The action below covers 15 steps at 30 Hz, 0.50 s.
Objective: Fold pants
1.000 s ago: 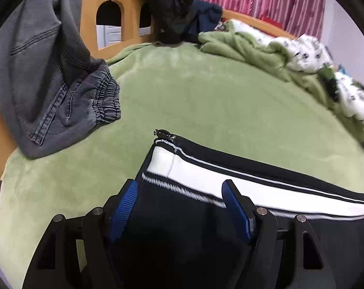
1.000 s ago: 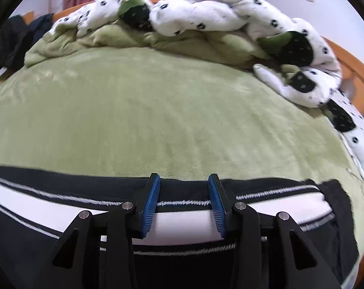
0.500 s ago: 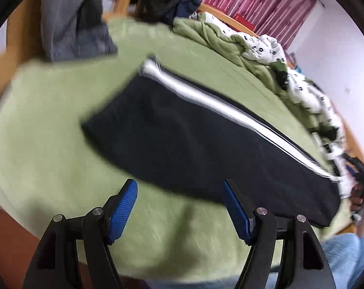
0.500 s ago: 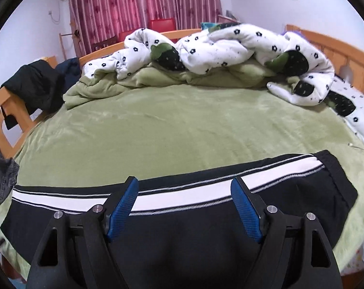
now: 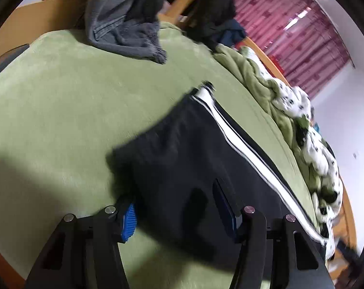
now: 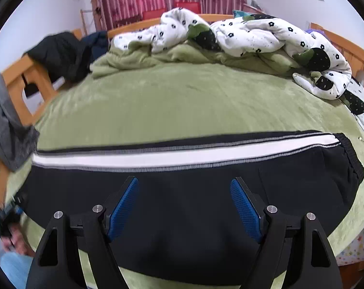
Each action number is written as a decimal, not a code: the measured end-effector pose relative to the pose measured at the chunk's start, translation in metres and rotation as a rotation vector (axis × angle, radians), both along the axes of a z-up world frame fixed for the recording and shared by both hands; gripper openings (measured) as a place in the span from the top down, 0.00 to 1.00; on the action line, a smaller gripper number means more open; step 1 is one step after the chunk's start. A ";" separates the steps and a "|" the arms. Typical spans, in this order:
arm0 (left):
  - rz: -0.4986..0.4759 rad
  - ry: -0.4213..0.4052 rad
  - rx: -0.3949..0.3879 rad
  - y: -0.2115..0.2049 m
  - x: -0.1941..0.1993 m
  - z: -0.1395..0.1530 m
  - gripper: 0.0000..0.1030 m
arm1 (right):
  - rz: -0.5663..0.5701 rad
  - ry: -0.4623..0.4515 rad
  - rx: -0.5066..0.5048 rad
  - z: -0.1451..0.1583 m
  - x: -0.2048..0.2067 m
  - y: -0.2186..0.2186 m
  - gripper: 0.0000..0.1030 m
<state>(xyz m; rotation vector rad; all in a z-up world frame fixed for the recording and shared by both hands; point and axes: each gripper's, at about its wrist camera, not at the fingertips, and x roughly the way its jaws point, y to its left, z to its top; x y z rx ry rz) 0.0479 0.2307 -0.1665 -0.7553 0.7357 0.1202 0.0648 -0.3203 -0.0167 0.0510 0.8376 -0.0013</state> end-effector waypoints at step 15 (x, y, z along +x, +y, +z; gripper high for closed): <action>-0.013 0.071 0.182 -0.001 0.035 0.057 0.80 | -0.108 0.047 -0.138 -0.020 -0.028 -0.061 0.24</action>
